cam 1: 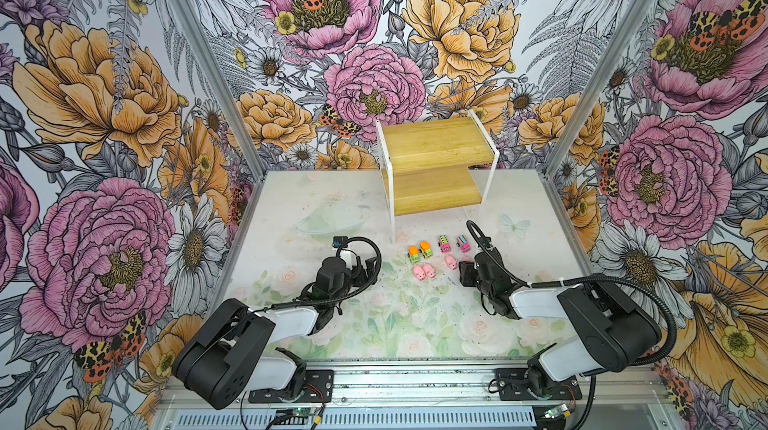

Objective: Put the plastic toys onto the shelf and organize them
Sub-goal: 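Lower the right gripper onto a pink pig and close on it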

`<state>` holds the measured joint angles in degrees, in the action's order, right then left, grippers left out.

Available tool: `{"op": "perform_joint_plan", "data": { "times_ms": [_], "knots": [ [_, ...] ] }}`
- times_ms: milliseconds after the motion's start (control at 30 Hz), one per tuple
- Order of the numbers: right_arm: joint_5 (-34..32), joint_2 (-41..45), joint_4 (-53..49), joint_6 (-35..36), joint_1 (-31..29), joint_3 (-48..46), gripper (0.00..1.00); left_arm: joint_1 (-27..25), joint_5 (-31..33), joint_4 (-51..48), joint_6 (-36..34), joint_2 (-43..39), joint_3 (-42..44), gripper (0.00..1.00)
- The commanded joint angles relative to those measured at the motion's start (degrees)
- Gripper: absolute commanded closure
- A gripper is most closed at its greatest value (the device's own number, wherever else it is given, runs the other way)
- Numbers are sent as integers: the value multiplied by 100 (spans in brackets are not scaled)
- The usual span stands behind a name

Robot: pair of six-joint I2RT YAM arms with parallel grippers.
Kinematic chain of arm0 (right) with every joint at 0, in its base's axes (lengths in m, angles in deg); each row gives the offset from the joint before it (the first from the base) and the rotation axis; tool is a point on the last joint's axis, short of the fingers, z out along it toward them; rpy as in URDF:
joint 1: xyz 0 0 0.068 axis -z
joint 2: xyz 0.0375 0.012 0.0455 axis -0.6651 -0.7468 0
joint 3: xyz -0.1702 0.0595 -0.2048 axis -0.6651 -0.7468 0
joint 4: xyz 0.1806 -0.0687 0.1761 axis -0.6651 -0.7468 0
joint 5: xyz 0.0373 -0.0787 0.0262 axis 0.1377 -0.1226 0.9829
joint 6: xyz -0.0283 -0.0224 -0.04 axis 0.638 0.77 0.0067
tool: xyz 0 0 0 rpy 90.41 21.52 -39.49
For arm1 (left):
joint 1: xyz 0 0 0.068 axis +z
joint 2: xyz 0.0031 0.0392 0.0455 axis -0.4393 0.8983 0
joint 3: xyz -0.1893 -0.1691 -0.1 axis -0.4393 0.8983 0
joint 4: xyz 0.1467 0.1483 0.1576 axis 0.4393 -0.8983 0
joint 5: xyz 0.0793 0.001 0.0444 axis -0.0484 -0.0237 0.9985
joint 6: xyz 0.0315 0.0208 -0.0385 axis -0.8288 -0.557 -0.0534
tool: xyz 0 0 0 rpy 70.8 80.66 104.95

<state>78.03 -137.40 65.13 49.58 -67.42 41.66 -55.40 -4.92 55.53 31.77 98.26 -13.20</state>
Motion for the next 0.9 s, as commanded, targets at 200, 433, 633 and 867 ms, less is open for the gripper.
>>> {"op": "perform_joint_plan", "data": {
  "times_ms": [200,433,633,867],
  "knots": [
    [-161,-209,-219,38,-129,197,58,69,-92,-146,-117,-145,-1,1],
    [-169,-18,-110,90,-125,102,69,75,-118,-146,-101,-70,-20,1],
    [1,155,-30,222,-128,61,72,87,-134,-148,-108,14,-58,1],
    [105,217,-44,258,-133,75,75,100,-160,-139,-116,56,-58,1]
  ]
}}
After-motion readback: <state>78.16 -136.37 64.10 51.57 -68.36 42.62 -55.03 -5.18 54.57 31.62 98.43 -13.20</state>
